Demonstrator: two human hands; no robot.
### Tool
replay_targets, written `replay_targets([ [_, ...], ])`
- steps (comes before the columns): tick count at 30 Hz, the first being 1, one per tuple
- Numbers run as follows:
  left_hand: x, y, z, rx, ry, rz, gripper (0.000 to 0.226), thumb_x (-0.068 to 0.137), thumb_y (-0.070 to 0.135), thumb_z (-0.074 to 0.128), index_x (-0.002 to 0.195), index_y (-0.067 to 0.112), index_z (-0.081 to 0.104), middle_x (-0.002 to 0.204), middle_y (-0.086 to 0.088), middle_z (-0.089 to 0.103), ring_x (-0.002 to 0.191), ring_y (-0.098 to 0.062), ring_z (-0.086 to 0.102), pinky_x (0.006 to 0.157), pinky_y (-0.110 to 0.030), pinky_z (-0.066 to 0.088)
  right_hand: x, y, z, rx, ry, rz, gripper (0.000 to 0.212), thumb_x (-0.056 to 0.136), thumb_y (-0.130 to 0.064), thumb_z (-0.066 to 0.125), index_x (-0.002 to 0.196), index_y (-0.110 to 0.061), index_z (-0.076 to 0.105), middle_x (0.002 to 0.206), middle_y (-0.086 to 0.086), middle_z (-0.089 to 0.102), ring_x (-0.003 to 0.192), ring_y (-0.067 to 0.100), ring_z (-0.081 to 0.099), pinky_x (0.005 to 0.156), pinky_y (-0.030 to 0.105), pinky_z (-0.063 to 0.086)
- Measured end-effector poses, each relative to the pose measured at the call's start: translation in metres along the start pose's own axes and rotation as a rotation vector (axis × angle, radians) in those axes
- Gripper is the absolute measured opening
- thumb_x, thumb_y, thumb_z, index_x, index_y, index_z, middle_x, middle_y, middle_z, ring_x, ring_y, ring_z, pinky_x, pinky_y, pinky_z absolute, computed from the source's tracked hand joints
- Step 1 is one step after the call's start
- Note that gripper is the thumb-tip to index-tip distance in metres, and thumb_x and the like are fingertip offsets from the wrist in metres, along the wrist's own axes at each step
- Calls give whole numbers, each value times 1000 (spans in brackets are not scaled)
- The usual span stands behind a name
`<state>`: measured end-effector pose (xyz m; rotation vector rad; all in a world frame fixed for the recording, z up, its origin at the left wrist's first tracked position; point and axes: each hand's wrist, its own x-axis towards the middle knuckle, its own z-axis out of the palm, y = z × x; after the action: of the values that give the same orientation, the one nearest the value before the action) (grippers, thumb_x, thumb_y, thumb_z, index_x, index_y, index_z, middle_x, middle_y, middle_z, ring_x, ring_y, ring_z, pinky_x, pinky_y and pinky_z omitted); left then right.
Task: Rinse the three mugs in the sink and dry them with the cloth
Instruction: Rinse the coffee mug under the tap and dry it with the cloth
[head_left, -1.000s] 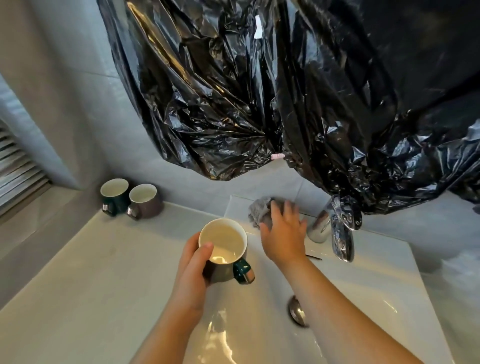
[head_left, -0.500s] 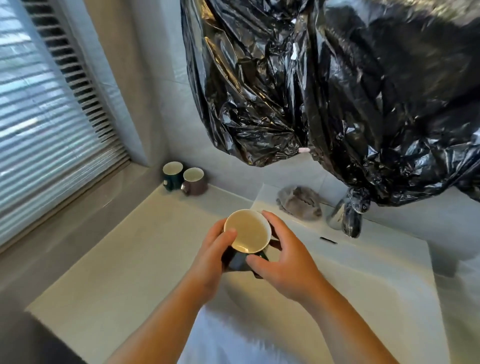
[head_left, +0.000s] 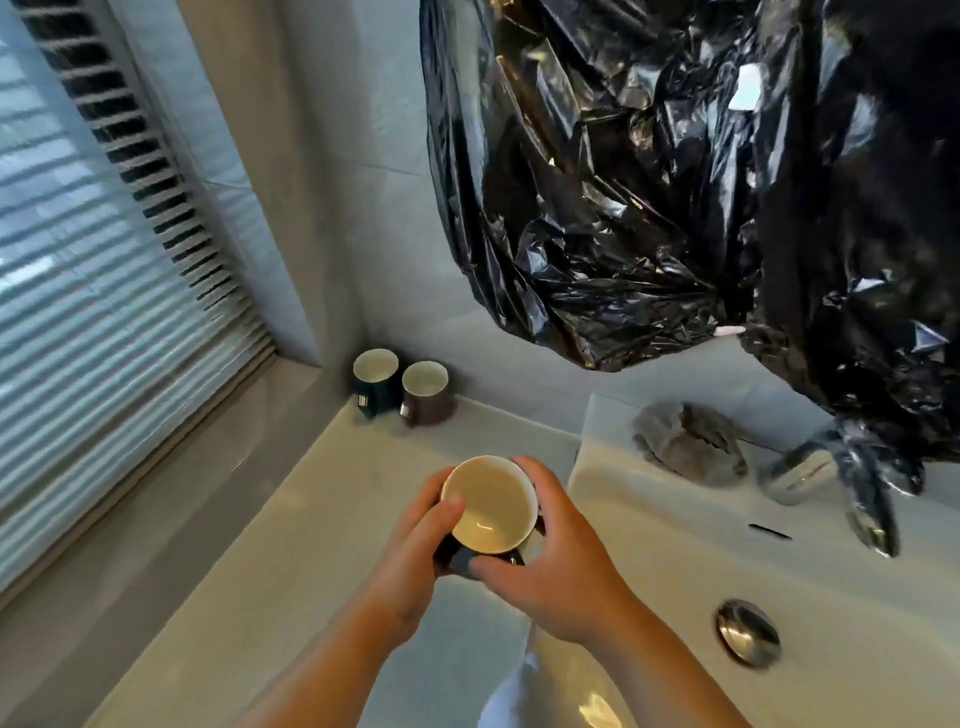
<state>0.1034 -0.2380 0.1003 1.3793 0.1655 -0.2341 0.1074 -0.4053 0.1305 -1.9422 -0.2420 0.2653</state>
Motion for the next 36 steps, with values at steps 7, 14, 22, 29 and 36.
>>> replay_targets([
  [7, 88, -1, -105, 29, -132, -126, 67, 70, 62, 61, 126, 25, 60, 112, -8, 73, 96, -21, 71, 70, -29, 58, 96, 3, 79, -28, 113, 123, 83, 55, -60, 78, 120, -73, 28, 121, -47, 42, 113, -21, 42, 75, 3, 46],
  [14, 153, -5, -152, 119, -193, -226, 66, 83, 66, 58, 134, 23, 57, 125, -10, 68, 117, -33, 63, 96, -55, 51, 156, 27, 114, -97, 210, 221, 76, 57, -46, 82, 122, -56, 44, 118, -31, 55, 111, -7, 54, 75, 11, 49],
  [22, 226, -23, -203, 358, 404, -140, 21, 97, 32, 64, 115, 22, 61, 103, 7, 64, 108, -21, 62, 94, -42, 52, 205, 77, 109, -159, 450, 392, 85, 51, -55, 77, 128, -43, 44, 122, -20, 56, 108, 4, 56, 82, 17, 44],
  [29, 268, -38, -203, 540, 309, -75, 51, 101, 28, 56, 147, 10, 43, 146, -11, 55, 138, -27, 48, 116, -43, 36, 242, 113, 107, -195, 576, 494, 84, 63, -48, 82, 134, -41, 38, 129, -19, 47, 111, 8, 52, 85, 22, 42],
  [36, 285, -40, -205, 708, 328, -62, 56, 107, 22, 45, 154, -2, 28, 159, -22, 37, 148, -34, 33, 121, -38, 25, 263, 126, 103, -217, 584, 560, 93, 65, -52, 80, 144, -33, 34, 142, -11, 45, 125, 13, 51, 93, 25, 42],
])
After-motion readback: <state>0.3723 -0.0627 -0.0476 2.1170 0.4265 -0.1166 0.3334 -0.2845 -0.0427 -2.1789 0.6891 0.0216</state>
